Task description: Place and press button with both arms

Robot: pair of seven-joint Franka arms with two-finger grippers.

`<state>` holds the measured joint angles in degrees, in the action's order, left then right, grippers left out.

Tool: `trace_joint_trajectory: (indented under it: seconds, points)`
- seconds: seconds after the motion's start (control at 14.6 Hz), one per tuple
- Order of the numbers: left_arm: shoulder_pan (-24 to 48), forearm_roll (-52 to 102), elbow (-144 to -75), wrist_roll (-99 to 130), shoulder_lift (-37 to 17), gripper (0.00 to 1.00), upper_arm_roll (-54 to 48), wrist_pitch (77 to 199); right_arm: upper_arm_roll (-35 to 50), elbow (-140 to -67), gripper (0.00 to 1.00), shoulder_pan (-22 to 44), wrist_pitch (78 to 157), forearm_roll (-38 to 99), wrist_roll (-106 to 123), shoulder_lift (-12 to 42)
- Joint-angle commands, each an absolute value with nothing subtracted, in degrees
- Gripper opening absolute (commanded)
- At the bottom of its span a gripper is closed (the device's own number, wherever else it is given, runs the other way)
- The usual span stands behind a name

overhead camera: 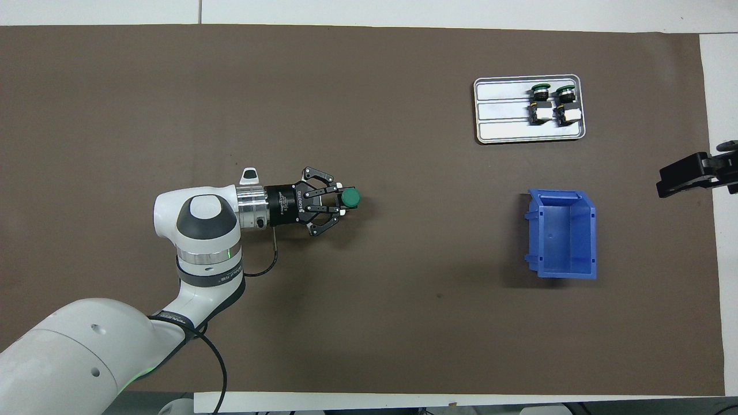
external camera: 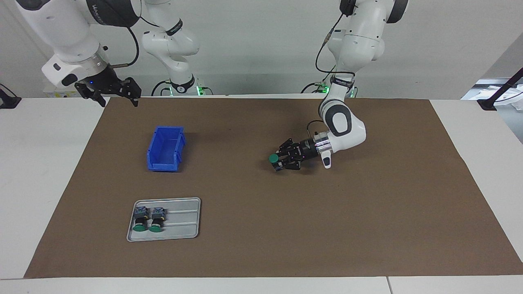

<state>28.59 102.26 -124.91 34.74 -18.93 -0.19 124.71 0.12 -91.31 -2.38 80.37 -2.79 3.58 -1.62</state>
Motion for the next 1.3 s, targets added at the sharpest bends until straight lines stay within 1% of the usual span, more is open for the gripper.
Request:
trace_joint_trajectory:
  seconds: [0.0,0.07,0.14,0.34,0.48,0.55,0.62,0.68,0.75,1.23]
  points:
    - [29.53,103.97,-125.51,33.57,-18.72,0.01,0.09,125.86,0.18,-91.05,0.99,-2.46,79.45,-2.90,4.48,-1.76]
    - [29.53,103.97,-125.59,33.66,-18.72,0.10,0.09,125.86,0.18,-91.05,0.99,-2.46,79.45,-2.90,4.48,-1.76]
    - [29.18,103.97,-125.51,33.84,-18.63,0.27,0.09,125.60,0.18,-90.97,0.99,-2.46,79.45,-2.90,4.48,-1.76]
    - [29.09,103.97,-125.60,34.36,-18.54,0.30,0.17,124.72,0.18,-91.05,0.99,-2.46,79.37,-2.99,4.48,-1.76]
    - [29.09,103.89,-125.60,34.63,-18.54,0.40,0.18,124.72,0.18,-91.05,0.99,-2.55,79.45,-2.99,4.48,-1.76]
    - [29.35,103.89,-125.51,34.80,-18.54,0.48,0.18,125.24,0.18,-91.05,0.99,-2.46,79.37,-2.90,4.48,-1.76]
    - [29.53,103.89,-125.33,35.59,-18.54,0.67,0.26,125.51,0.18,-91.05,0.99,-2.46,79.45,-2.90,4.48,-1.76]
    - [29.53,103.19,-125.25,36.03,-18.54,0.97,0.35,125.51,0.18,-91.05,0.99,-2.46,79.45,-2.90,4.48,-1.76]
    - [29.44,103.18,-125.24,36.04,-18.54,1.00,0.35,125.33,0.18,-90.97,0.99,-2.55,79.37,-2.99,4.48,-1.76]
    - [29.62,103.10,-125.07,36.39,-18.02,1.00,0.44,125.68,0.18,-91.05,0.99,-2.46,79.45,-2.99,4.48,-1.76]
